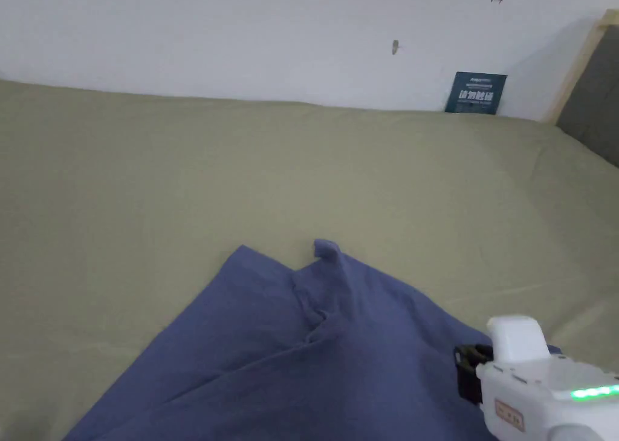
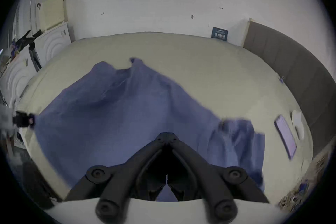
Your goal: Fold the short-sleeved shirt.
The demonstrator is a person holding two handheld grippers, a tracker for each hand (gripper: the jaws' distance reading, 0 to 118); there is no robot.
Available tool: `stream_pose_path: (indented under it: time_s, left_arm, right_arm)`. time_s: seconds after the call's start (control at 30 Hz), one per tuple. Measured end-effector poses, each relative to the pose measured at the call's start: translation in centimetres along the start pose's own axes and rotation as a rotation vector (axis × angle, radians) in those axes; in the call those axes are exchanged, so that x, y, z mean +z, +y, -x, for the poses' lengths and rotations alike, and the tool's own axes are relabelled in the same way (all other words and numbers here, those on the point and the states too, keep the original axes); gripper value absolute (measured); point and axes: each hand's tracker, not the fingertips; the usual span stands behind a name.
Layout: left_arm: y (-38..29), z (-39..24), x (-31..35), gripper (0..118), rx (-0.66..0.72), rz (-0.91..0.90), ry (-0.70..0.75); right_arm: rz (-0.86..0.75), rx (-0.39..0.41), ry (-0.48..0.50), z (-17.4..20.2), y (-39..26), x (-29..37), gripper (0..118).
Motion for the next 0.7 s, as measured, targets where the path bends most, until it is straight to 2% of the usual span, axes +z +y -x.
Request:
stream_pose_path:
  time_s: [0.17, 0.3, 0.33, 0.37, 0.4, 0.43, 0.47, 0.5, 0.53, 0.57, 0.6, 0.7]
  left_arm:
    - [0.0, -0.3, 0.2, 2, 0.007, 0.01, -0.002]
    - [0.1, -0.4, 0.3, 2, -0.001, 0.013, 0.001]
    - [0.1, -0.5, 0.3, 2, 0.002, 0.015, 0.001]
    - [0.0, -0.5, 0.3, 2, 0.007, 0.018, 0.001]
    - [0.2, -0.4, 0.2, 2, 0.01, 0.021, 0.0]
    - [0.2, -0.4, 0.1, 2, 0.012, 0.022, -0.002]
    - [0.2, -0.3, 0.2, 2, 0.014, 0.023, -0.003]
    - [0.1, -0.4, 0.2, 2, 0.015, 0.024, -0.004]
    - [0.1, 0.0, -0.1, 2, 0.014, 0.023, -0.004]
    - [0.2, 0.2, -0.2, 2, 0.013, 0.023, -0.002]
    - [0.1, 0.2, -0.2, 2, 0.014, 0.023, 0.0]
    - [0.2, 0.1, -0.4, 2, 0.0, 0.024, 0.008]
  right_arm:
    - [0.068, 0.014, 0.0, -1.9, 6.3, -7.9, 0]
    - [0.121, 0.04, -0.008, -2.5, 7.8, -11.2, 0]
    - [0.127, 0.044, -0.007, -2.7, 8.0, -11.7, 4]
    - [0.141, 0.055, -0.007, -2.8, 8.0, -12.3, 25]
    - [0.156, 0.064, -0.005, -2.8, 8.1, -12.6, 64]
    - [0.194, 0.082, 0.004, -2.7, 8.0, -13.1, 64]
    - [0.241, 0.107, 0.01, -2.6, 7.8, -13.8, 80]
    - [0.259, 0.134, 0.064, -2.4, 7.3, -13.5, 106]
    - [0.214, 0.158, -0.012, -2.2, 7.6, -13.6, 114]
    - [0.243, 0.18, -0.031, -2.0, 7.2, -14.1, 108]
    - [0.252, 0.185, -0.025, -1.9, 6.9, -14.5, 106]
    - [0.313, 0.172, -0.013, -2.3, 6.4, -16.5, 107]
